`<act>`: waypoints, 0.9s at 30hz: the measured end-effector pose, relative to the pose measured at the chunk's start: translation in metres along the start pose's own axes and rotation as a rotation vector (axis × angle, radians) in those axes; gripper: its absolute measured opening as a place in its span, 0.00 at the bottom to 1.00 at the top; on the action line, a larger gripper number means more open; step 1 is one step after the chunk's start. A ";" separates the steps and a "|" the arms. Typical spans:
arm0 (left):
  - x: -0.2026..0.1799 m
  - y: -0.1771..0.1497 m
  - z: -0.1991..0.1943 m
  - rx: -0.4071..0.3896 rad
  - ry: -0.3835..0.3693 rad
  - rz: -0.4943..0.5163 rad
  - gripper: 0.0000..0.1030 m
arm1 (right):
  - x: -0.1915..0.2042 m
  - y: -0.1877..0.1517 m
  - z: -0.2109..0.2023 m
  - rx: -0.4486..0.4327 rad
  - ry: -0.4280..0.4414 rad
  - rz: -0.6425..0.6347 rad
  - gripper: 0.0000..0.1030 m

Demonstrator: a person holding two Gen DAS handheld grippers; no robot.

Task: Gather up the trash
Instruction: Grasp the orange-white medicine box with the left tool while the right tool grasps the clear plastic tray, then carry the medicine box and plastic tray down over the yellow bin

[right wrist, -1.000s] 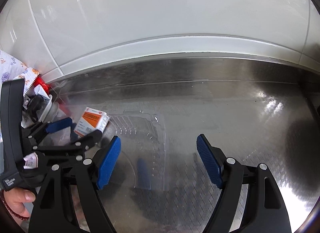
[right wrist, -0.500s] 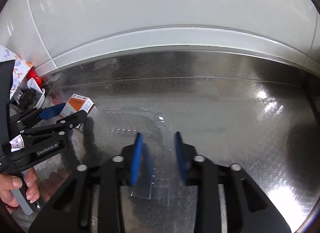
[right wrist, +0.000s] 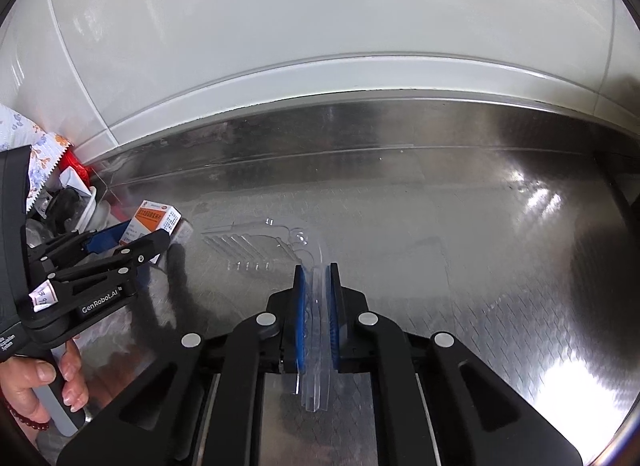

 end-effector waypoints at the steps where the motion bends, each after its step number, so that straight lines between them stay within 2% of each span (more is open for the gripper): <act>1: 0.000 -0.003 -0.002 0.002 0.004 -0.004 0.48 | 0.001 -0.002 -0.004 0.001 0.003 0.001 0.10; 6: 0.001 -0.017 -0.025 0.001 0.010 -0.021 0.48 | 0.008 -0.014 -0.022 0.005 0.014 -0.013 0.10; 15: -0.012 -0.063 -0.095 0.002 0.012 -0.064 0.48 | 0.020 -0.050 -0.077 0.003 0.062 -0.024 0.09; 27: -0.039 -0.162 -0.209 0.022 0.061 -0.130 0.48 | 0.021 -0.117 -0.167 0.023 0.137 -0.092 0.09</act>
Point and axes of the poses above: each gripper's, at about its wrist camera, not at the fingertips, and z roughly the way its jaws point, x to its left, y to its top, the point moved 2 cm from there along z, roughly the way its jaws point, and after that the axes turned 12 degrees about y, right-handed, at the moved point
